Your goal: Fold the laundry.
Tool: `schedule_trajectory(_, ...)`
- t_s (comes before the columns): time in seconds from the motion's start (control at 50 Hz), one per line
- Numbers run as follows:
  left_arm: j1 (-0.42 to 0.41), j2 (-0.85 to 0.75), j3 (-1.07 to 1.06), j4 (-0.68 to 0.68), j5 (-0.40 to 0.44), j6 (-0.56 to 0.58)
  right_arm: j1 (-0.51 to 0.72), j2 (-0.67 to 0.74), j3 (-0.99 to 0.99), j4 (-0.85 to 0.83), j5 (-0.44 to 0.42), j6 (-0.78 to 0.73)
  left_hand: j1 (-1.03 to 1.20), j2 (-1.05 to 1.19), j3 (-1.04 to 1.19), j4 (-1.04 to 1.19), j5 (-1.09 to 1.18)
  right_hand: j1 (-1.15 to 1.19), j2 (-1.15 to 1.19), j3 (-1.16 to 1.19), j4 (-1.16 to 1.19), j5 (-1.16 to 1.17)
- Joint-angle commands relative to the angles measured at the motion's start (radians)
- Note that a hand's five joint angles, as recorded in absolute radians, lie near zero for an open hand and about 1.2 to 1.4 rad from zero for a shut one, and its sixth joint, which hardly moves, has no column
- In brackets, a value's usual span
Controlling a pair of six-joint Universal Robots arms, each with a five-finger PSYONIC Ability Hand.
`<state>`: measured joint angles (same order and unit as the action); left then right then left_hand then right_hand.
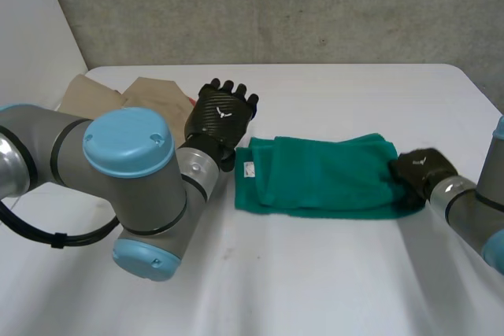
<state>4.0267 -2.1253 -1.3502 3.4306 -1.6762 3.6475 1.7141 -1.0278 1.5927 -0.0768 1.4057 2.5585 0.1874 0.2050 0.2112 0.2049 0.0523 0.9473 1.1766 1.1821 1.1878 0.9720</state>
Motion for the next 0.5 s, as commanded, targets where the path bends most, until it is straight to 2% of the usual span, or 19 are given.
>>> schedule_trajectory(0.02,0.023,0.071,-0.040,-0.005,0.000,-0.001,0.059,-0.055,-0.106,-0.040,0.039,-0.047,-0.013,-0.030,-0.037,-0.030,-0.052,0.449,0.220,0.214,0.208,0.250)
schedule_trajectory(0.08,0.051,0.097,-0.056,-0.005,0.000,-0.003,0.152,-0.055,-0.144,-0.041,0.030,-0.084,-0.013,-0.030,-0.037,-0.030,-0.052,0.449,0.220,0.214,0.208,0.250)
schedule_trajectory(0.16,0.069,0.125,-0.069,-0.005,-0.002,-0.001,0.365,-0.016,-0.217,-0.050,0.012,-0.162,-0.013,-0.030,-0.037,-0.030,-0.052,0.449,0.220,0.214,0.208,0.250)
schedule_trajectory(0.24,0.081,0.139,-0.078,-0.004,-0.005,-0.001,0.473,0.044,-0.238,-0.041,-0.048,-0.207,-0.013,-0.030,-0.037,-0.030,-0.052,0.449,0.220,0.214,0.208,0.250)
schedule_trajectory(0.32,0.087,0.139,-0.081,-0.002,-0.005,-0.003,0.515,0.093,-0.249,-0.040,-0.117,-0.201,-0.013,-0.030,-0.037,-0.030,-0.052,0.401,0.171,0.166,0.160,0.201)
schedule_trajectory(0.36,0.087,0.136,-0.072,-0.001,-0.005,-0.006,0.513,0.094,-0.252,-0.043,-0.129,-0.186,-0.013,-0.030,-0.037,-0.030,-0.052,0.099,-0.130,-0.135,-0.141,-0.100)
schedule_trajectory(0.38,0.087,0.134,-0.066,-0.001,-0.005,-0.009,0.512,0.088,-0.258,-0.046,-0.129,-0.147,-0.013,-0.030,-0.037,-0.030,-0.052,-0.318,-0.547,-0.553,-0.558,-0.517)
schedule_trajectory(0.42,0.087,0.127,-0.052,0.002,-0.004,-0.035,0.512,0.078,-0.269,-0.046,-0.113,-0.083,-0.009,-0.027,-0.033,-0.027,-0.049,-0.773,-1.002,-1.008,-1.013,-0.972)
schedule_trajectory(0.5,0.077,0.108,0.005,0.001,0.001,-0.102,0.454,0.049,-0.289,-0.032,-0.021,0.129,-0.006,-0.024,-0.030,-0.024,-0.046,-0.773,-1.002,-1.008,-1.013,-0.972)
